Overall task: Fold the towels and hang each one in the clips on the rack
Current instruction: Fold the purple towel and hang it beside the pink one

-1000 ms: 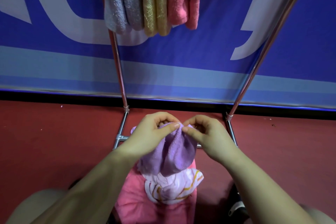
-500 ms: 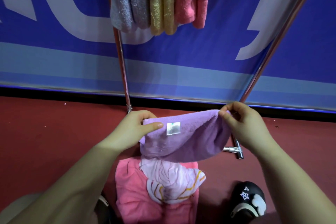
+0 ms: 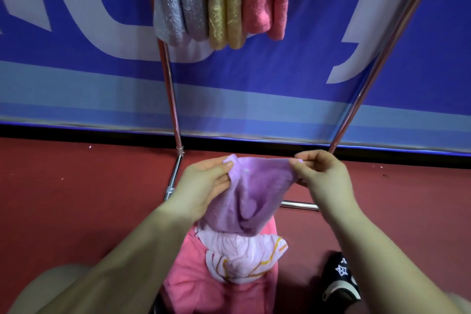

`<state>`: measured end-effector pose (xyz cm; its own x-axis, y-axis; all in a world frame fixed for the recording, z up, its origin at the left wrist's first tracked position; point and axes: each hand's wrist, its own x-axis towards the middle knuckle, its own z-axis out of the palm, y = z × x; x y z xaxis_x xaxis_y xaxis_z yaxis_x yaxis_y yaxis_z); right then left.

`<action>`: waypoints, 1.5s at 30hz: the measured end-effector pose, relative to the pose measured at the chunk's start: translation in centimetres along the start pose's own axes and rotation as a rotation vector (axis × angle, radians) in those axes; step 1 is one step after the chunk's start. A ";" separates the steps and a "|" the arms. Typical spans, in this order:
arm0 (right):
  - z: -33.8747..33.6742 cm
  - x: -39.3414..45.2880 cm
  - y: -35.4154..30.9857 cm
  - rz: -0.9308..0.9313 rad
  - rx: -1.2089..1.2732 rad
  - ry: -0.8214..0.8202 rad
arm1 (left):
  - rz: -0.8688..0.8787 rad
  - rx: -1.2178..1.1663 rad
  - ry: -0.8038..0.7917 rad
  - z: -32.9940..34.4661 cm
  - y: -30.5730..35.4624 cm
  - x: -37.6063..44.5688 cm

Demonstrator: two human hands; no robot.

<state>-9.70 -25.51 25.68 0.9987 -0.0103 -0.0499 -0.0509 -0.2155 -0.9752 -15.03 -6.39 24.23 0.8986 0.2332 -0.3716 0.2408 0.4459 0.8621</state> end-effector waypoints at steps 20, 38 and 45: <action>5.0 -0.4 -0.9 -0.011 0.209 -0.211 | 0.178 0.167 -0.017 2.4 0.2 1.1; 2.6 0.4 -0.4 -0.244 -0.315 -0.437 | 0.208 0.433 -0.303 1.6 1.6 0.3; 1.9 -0.3 -0.5 -0.137 -0.156 -0.674 | 0.103 0.358 -0.384 0.9 2.2 -0.8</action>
<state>-10.01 -23.55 25.79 0.7757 0.6231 -0.1002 0.1265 -0.3091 -0.9426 -14.92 -6.37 26.73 0.9775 -0.1027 -0.1844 0.1945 0.0989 0.9759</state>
